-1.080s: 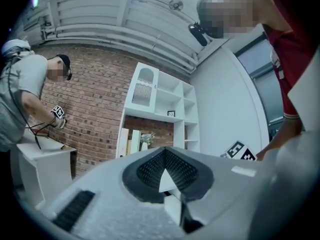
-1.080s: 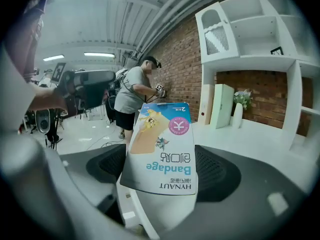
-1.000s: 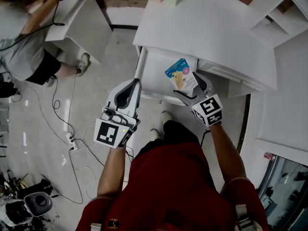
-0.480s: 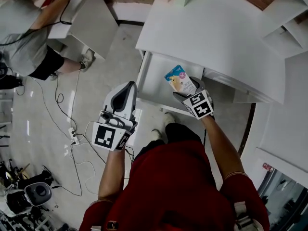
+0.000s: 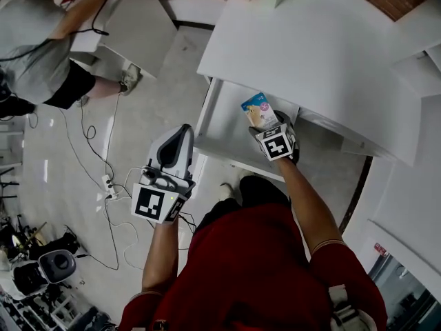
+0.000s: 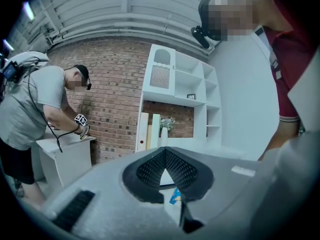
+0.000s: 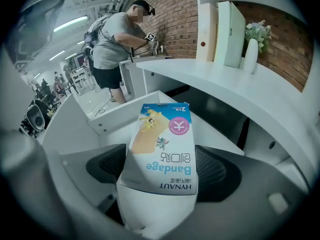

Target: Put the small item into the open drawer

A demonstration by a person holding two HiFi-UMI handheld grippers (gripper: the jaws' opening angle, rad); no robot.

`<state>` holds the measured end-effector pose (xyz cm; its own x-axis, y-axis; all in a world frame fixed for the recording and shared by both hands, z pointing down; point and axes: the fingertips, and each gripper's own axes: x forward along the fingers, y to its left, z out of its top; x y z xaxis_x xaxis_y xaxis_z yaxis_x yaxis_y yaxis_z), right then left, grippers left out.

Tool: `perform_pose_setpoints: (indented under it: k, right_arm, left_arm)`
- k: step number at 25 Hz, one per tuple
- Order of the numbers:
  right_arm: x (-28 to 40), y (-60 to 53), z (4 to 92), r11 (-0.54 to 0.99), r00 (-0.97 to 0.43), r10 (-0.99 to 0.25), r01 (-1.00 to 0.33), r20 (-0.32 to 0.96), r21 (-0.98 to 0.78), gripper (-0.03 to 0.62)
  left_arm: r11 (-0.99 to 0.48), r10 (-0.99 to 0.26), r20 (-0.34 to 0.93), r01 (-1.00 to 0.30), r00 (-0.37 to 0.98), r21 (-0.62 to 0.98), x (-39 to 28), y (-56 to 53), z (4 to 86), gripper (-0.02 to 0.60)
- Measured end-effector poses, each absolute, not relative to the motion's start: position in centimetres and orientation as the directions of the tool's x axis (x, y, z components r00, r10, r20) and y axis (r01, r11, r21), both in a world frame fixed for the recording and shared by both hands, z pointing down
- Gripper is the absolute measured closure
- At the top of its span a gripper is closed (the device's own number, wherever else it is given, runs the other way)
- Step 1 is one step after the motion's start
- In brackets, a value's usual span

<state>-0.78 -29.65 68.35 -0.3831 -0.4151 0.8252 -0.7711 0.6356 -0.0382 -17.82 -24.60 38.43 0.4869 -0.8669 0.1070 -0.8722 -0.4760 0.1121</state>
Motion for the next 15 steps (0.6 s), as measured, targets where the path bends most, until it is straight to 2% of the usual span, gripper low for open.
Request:
perform_pose_setpoints:
  k: [8,15]
  right_arm:
    - [0.2,-32.2,72.3,0.609,-0.276,-0.339,-0.793,0.899,-0.014,0.155]
    - [0.3,-33.2,73.8,0.599,-0.244,-0.305,-0.800,0.921,-0.013,0.154]
  left_arm:
    - [-0.443,-0.876,0.150,-0.888,0.458,0.123,-18.0,-26.0,39.6,0.574]
    - [-0.418,-0.884,0.166,-0.898,0.436,0.137,-18.6,-26.6,40.5,0.574]
